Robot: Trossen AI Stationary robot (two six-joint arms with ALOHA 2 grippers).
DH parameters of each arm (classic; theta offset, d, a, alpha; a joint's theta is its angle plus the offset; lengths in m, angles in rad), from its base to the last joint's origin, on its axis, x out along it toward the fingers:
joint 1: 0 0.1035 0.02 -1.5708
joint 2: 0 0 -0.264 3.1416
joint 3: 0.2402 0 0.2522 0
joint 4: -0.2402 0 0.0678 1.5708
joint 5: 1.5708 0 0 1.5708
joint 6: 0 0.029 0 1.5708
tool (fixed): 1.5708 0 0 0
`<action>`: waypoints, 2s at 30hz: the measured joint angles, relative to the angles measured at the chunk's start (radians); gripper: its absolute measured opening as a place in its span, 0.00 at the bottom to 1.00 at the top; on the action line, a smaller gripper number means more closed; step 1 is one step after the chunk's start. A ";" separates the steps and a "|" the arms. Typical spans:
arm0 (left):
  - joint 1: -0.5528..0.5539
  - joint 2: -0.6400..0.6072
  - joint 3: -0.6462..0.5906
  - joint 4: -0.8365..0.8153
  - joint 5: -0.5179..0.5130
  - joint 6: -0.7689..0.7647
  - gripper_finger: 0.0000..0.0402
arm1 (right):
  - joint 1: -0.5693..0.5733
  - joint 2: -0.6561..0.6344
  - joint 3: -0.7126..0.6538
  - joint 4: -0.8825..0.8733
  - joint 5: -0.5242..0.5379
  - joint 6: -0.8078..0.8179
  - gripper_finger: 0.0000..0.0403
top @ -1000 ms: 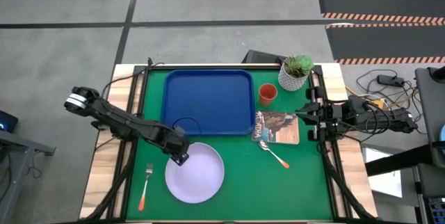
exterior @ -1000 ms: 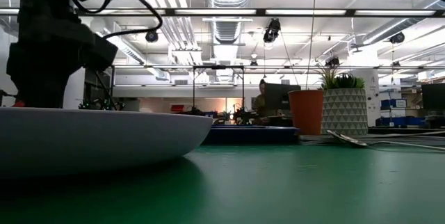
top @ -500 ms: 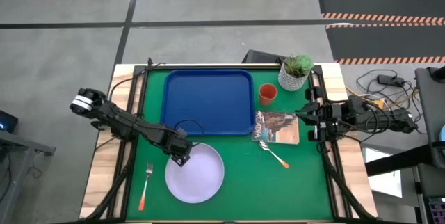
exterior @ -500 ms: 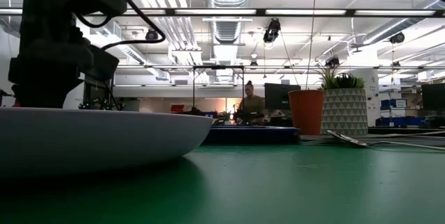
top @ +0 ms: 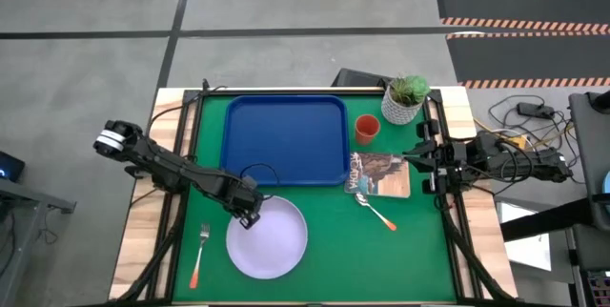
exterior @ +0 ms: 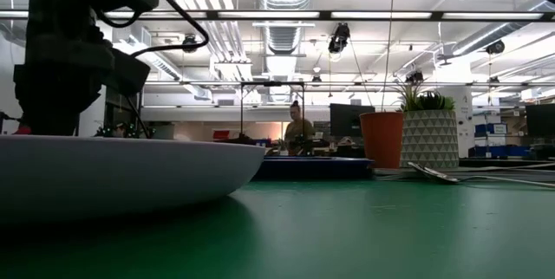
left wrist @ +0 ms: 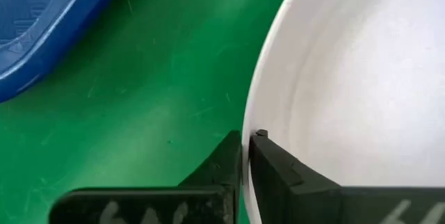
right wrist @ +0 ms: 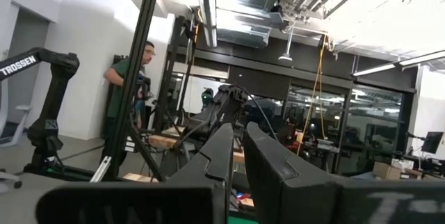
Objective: Pick and place plate/cup/fork/spoon on tray
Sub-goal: Put the white plate on the blue serving tray
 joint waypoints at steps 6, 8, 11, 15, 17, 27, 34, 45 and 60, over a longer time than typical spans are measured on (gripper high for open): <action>0.000 -0.055 0.002 -0.002 -0.001 0.000 0.00 | 0.000 -0.001 0.000 -0.023 0.000 -0.019 0.07; 0.000 -0.086 0.003 -0.002 -0.002 -0.005 0.00 | 0.000 0.000 0.000 -0.033 0.000 -0.039 0.07; 0.000 -0.131 0.003 -0.002 -0.011 -0.018 0.00 | 0.000 0.000 0.000 -0.051 0.000 -0.045 0.07; 0.001 -0.192 0.006 0.019 -0.046 -0.055 0.00 | 0.000 -0.001 -0.007 -0.053 -0.008 -0.066 0.07; 0.001 -0.211 0.018 0.018 -0.075 -0.060 0.00 | 0.000 -0.001 -0.015 -0.053 -0.008 -0.081 0.07; 0.003 -0.240 0.090 0.018 -0.136 -0.051 0.00 | 0.000 -0.006 -0.030 -0.007 -0.071 -0.094 0.07; 0.010 -0.226 0.157 0.018 -0.150 -0.061 0.00 | 0.000 -0.009 -0.030 -0.007 -0.079 -0.071 0.07; 0.160 -0.256 0.205 0.016 -0.187 -0.011 0.00 | 0.000 -0.009 -0.030 -0.001 -0.079 -0.049 0.07; 0.604 -0.274 0.183 -0.088 -0.037 0.306 0.00 | 0.000 -0.009 -0.030 0.009 -0.078 -0.036 0.07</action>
